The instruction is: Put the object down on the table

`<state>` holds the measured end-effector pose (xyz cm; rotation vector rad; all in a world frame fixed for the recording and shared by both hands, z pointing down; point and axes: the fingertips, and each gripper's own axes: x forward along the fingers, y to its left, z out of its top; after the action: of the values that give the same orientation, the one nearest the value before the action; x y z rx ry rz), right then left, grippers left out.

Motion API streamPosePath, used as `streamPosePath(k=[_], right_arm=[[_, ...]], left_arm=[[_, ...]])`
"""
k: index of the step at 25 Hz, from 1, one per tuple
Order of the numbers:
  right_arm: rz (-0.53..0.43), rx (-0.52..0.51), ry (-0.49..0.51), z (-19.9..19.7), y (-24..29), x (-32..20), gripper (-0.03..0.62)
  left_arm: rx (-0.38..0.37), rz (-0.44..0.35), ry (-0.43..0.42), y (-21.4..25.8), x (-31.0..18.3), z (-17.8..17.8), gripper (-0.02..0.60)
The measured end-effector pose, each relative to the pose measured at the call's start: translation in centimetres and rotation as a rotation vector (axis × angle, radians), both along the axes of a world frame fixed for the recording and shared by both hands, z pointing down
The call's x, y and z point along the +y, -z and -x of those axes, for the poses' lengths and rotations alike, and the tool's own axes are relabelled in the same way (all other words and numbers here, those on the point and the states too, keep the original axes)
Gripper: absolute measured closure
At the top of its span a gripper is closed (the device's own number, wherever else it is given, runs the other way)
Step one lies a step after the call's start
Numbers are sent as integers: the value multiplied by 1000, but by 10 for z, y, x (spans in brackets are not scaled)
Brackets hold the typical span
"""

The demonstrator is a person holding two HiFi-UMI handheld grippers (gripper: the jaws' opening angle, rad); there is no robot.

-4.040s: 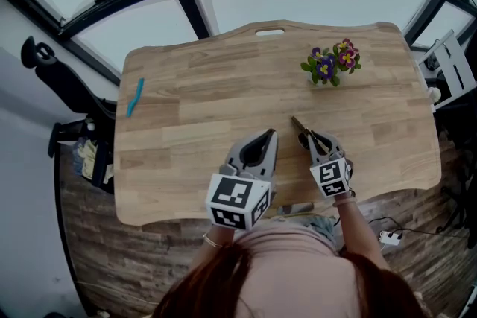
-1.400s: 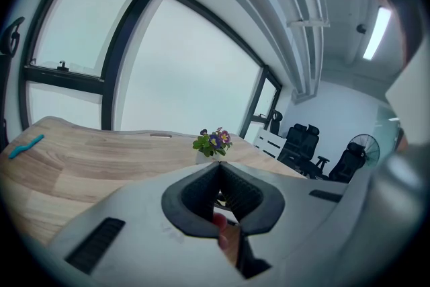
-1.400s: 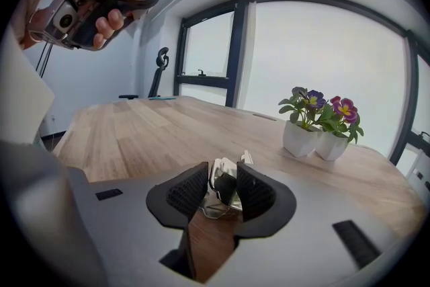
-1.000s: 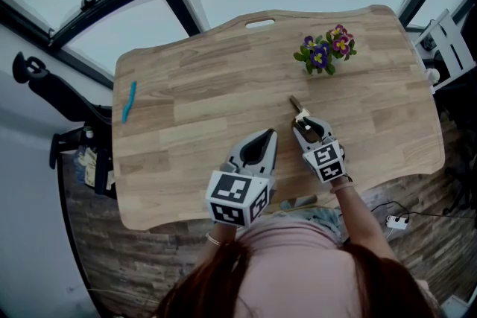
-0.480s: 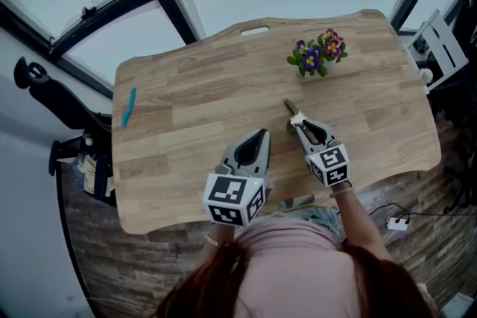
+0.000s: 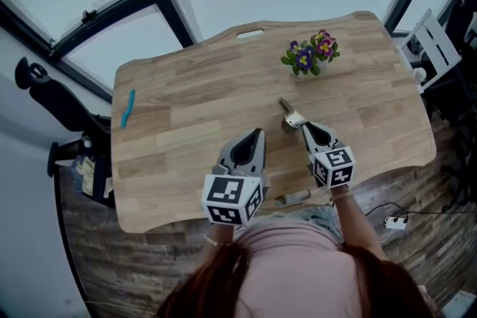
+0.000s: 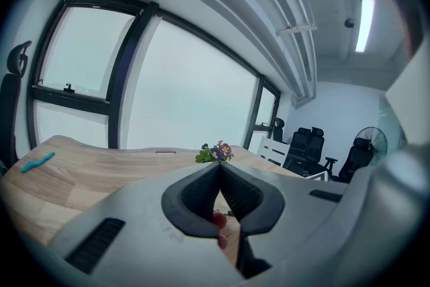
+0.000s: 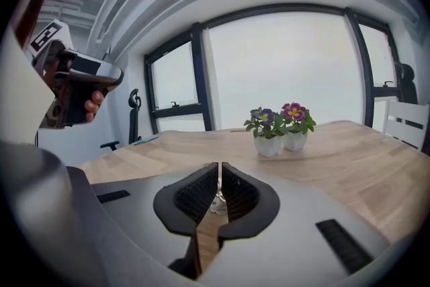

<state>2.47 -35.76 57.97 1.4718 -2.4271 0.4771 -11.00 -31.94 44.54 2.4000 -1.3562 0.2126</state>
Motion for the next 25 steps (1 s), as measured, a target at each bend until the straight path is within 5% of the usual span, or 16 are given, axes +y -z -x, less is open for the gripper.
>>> streamPosePath(k=[5,25], right_arm=[[31,-28,-68,-12,10,11,589],[-243,19,-83,-18,128,73,594]], left_arm=[[4,-16,2,6,8,0,580],[1,-101,19,24,36,-4,580]])
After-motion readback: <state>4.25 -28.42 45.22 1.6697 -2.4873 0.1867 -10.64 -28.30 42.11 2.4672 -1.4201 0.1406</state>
